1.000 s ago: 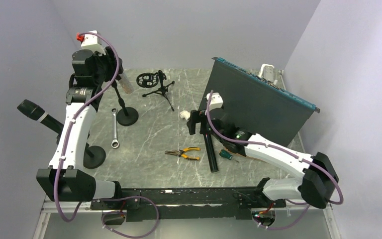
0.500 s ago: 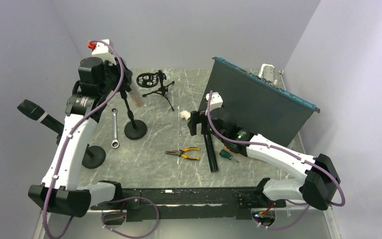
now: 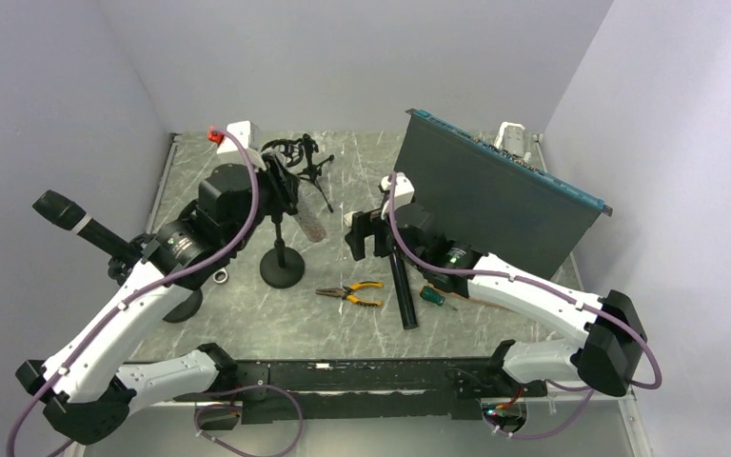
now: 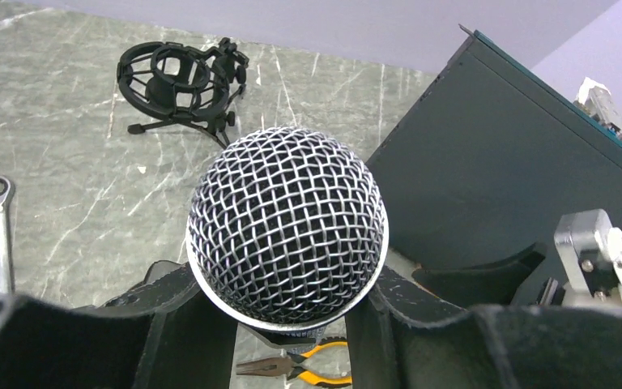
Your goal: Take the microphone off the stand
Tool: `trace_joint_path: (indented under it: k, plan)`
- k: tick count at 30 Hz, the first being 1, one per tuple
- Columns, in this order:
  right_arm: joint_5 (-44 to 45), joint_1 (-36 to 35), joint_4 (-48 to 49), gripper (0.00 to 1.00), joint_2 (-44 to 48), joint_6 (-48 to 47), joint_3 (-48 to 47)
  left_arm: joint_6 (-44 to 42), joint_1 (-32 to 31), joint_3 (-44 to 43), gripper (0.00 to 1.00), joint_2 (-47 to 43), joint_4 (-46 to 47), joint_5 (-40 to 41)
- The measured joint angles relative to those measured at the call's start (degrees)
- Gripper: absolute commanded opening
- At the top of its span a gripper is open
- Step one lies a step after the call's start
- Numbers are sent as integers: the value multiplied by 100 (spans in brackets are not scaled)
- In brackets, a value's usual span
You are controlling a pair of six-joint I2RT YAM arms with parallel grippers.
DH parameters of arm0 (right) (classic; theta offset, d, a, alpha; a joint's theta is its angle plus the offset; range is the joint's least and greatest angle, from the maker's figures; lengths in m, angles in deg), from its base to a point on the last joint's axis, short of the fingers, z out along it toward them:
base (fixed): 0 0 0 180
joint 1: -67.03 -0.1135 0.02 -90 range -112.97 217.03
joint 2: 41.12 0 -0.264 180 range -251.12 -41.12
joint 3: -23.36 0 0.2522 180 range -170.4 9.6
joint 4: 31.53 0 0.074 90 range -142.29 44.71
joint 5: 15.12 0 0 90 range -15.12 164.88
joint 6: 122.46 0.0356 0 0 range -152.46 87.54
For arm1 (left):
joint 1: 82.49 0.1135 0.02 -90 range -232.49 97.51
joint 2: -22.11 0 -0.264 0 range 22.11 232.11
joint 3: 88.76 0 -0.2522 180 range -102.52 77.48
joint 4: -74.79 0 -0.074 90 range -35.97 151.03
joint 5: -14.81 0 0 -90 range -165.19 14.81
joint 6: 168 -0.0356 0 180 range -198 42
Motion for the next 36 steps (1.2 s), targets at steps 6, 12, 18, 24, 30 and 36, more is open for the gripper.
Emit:
trace_joint_path:
  k: [6, 12, 18, 24, 30, 36]
  plan:
    - [302, -426, -210, 100, 0, -229, -356, 494, -463, -177, 35, 249, -138, 846]
    - [422, -710, -221, 100, 9, -428, -693, 503, -479, -188, 82, 195, -278, 1038]
    - [516, -942, -275, 100, -223, -671, -1270, 236, -485, -203, 99, -138, -461, 992]
    - [577, -1132, -492, 100, -741, -796, -2247, -365, -490, -243, 99, -804, -485, 588]
    - [787, -1471, -654, 100, -1156, -1040, -3106, -883, -496, -295, 99, -1888, -592, 433]
    - [1585, -1998, -944, 100, -1932, -1464, -4319, -1084, -496, -280, 99, -3150, -997, 680]
